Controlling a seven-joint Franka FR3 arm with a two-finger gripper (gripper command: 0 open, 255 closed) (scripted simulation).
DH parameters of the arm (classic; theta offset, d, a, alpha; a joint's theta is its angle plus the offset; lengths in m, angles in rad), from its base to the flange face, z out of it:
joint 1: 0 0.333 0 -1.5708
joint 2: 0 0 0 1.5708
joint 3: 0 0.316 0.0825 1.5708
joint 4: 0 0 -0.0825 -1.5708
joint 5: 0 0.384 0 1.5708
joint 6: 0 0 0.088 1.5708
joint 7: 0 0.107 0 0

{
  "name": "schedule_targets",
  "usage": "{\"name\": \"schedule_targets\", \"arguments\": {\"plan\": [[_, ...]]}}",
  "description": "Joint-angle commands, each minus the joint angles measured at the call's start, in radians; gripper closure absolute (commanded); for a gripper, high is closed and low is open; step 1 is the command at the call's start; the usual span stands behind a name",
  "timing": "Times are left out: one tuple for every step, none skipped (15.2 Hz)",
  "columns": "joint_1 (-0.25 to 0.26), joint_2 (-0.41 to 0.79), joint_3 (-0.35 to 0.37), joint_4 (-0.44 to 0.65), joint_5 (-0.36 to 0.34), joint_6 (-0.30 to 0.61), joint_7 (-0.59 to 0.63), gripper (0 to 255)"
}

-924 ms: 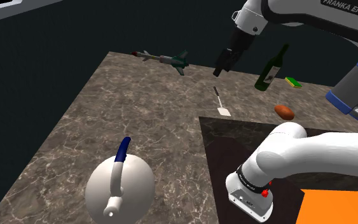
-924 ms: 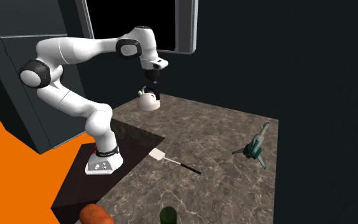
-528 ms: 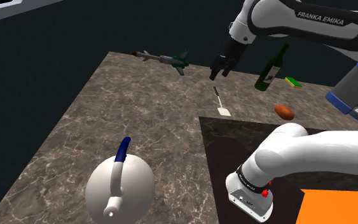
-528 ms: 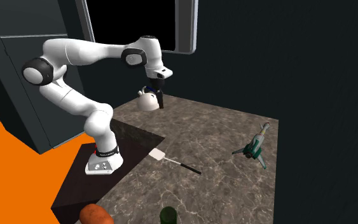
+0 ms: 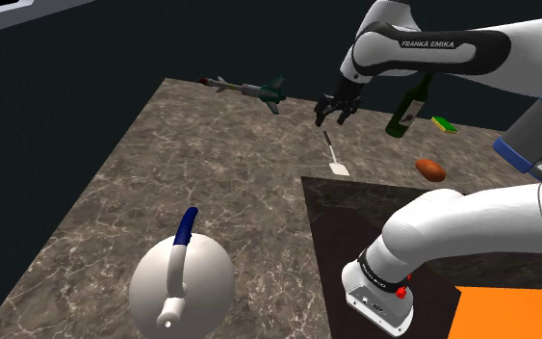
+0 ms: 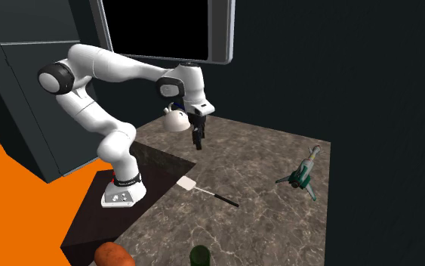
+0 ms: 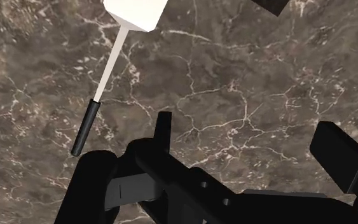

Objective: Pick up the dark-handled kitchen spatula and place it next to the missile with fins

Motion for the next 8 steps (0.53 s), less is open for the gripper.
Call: {"name": "schedule_targets", "arguments": {"plan": [[-0.027,0.045,-0.01,-0.014,-0.011,0.057,0.034,0],[-0.041,0.068,-0.017,-0.019,-0.017,0.082,0.049,0],[-0.054,0.091,-0.024,-0.023,-0.023,0.107,0.063,0],[-0.068,0.114,-0.031,-0.026,-0.028,0.132,0.078,0],[-0.081,0.137,-0.038,-0.029,-0.034,0.156,0.093,0],[-0.095,0.161,-0.046,-0.031,-0.039,0.18,0.108,0],[-0.108,0.185,-0.053,-0.033,-0.045,0.204,0.123,0],[-0.121,0.209,-0.061,-0.034,-0.05,0.228,0.138,0]]}}
